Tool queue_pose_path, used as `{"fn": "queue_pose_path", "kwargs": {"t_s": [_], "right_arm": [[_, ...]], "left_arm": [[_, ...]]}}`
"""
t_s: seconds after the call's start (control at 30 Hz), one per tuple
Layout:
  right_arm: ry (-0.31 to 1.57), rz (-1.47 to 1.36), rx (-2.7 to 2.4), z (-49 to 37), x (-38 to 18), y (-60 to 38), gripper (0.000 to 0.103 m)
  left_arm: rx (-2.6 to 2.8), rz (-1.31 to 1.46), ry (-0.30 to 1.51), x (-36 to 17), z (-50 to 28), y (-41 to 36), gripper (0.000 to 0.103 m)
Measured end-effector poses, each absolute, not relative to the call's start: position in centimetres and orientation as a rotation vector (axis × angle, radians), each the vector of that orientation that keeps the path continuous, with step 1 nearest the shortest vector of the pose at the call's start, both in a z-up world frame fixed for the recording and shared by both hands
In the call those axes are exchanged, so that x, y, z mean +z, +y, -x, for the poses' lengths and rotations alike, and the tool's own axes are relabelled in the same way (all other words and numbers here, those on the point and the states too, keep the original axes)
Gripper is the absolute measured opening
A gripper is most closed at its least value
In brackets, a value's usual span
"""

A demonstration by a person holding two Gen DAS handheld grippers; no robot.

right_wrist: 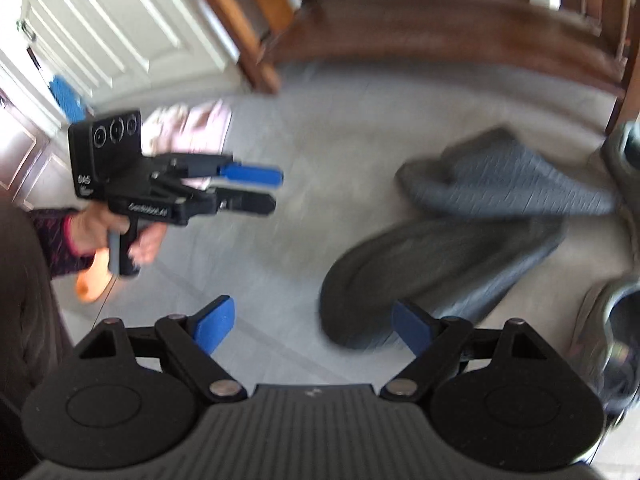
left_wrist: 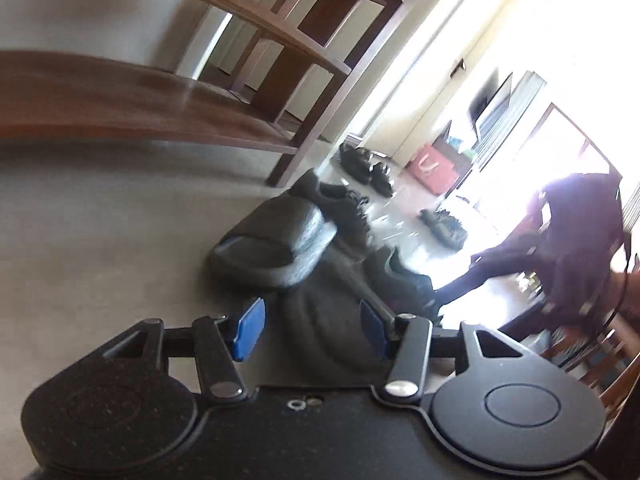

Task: Organize scattered shoes
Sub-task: 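Reach the left tool to a black textured slide and grasp it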

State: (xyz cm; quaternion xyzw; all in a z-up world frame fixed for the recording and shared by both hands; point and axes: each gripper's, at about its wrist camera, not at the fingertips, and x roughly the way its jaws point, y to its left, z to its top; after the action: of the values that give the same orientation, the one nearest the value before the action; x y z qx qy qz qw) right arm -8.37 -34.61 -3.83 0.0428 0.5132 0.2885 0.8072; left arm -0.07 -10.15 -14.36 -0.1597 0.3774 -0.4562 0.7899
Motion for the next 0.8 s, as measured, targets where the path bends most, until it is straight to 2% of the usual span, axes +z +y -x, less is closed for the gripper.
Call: {"fn": "queue_pose_path", "kwargs": {"t_s": [0.17, 0.47, 0.7, 0.77, 0.8], "right_arm": [[1.044, -0.103, 0.564, 9.3, -4.8, -36.7, 0.088], [1.080, -0.085, 0.588, 12.9, -5.7, -38.6, 0.088], [1.078, -0.108, 0.574, 14.2, -5.2, -38.9, 0.088], [1.087, -0.124, 0.563, 14.3, -5.4, -39.1, 0.088], [1.088, -0.125, 0.556, 14.5, -5.4, -39.1, 0.088]], "left_arm": [[-0.920, 0.511, 0.876, -17.7, -4.2, -13.7, 0.050], [-0.875, 0.648, 0.958, -22.6, -8.5, -17.7, 0.050], [-0.838, 0.762, 0.958, -24.4, -9.8, -19.4, 0.052], [-0.842, 0.785, 0.965, -24.6, -9.9, -19.8, 0.050], [-0.842, 0.805, 0.979, -24.8, -10.1, -19.8, 0.043]]}}
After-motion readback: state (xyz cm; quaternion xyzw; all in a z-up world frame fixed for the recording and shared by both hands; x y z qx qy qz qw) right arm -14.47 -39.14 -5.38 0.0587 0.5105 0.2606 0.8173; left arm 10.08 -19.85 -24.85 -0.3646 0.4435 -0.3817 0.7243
